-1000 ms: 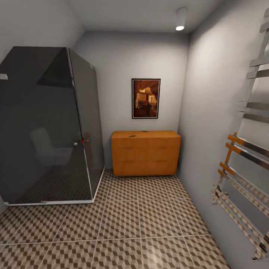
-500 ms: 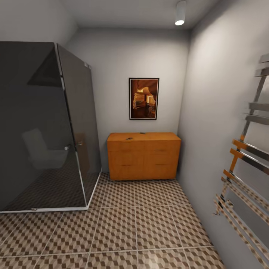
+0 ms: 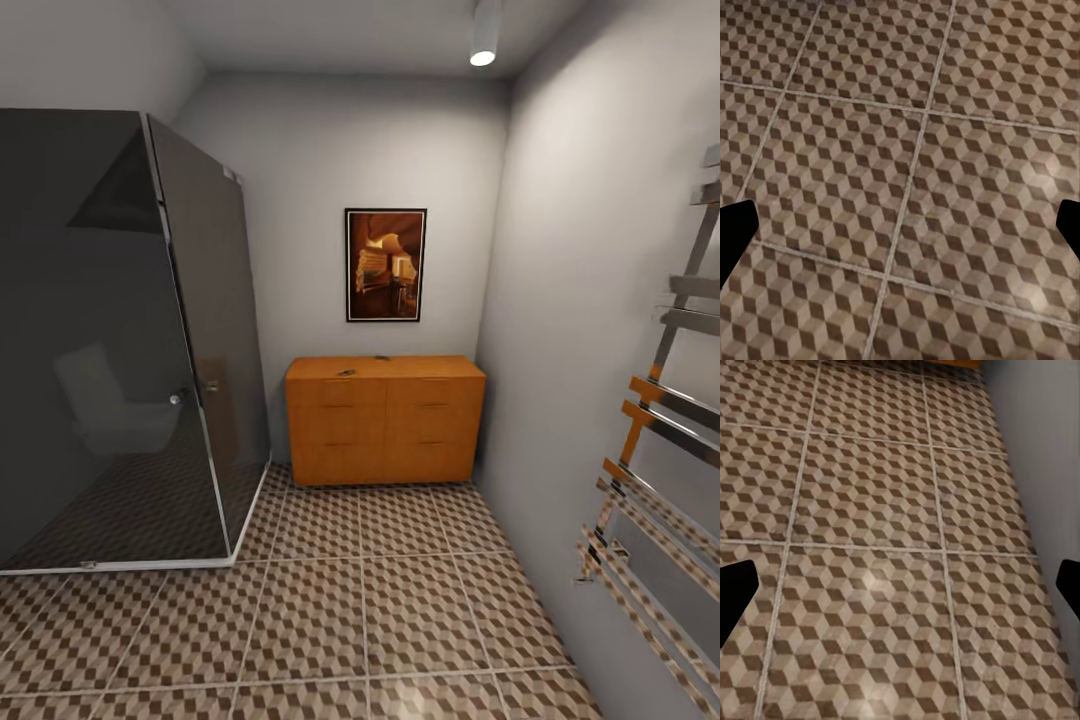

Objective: Take the four mousetraps from the cabinet in the bathroom and place them on the bathroom floor. Make sure all four end up on the same floor surface, and ensure that at least two of them are either under or directly next to the same bathroom sink.

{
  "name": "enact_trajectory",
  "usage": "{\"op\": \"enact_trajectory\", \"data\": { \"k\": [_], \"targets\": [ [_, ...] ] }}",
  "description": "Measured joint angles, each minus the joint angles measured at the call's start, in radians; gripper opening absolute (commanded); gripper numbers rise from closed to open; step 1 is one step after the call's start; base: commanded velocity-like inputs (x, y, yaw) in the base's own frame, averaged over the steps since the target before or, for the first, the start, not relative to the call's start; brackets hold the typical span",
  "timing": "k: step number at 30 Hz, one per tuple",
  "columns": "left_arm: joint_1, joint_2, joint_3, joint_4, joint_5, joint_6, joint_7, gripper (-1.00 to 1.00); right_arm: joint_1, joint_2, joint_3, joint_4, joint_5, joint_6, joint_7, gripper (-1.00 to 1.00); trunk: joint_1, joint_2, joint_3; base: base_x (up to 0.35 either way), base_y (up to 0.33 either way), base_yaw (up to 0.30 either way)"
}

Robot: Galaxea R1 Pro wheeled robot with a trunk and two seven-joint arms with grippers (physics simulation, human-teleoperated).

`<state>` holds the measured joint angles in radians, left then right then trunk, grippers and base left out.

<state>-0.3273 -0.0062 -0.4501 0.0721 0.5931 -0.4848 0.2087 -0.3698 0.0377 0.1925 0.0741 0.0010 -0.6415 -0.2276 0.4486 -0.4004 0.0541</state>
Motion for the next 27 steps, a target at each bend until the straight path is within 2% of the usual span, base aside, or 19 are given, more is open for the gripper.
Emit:
{"op": "enact_trajectory", "data": {
  "k": [18,27],
  "targets": [
    [0.0,-0.002,0.002,0.0,-0.002,-0.001,0.0,1.0,0.0,0.0,0.0,0.0,0.0,0.001,0.0,1.0,0.0,0.001,0.0,0.323,-0.001,0.0],
    [0.0,-0.002,0.002,0.0,-0.002,0.0,0.0,1.0,0.0,0.0,0.0,0.0,0.0,0.001,0.0,1.0,0.0,0.001,0.0,0.327,-0.081,0.0]
  ]
}}
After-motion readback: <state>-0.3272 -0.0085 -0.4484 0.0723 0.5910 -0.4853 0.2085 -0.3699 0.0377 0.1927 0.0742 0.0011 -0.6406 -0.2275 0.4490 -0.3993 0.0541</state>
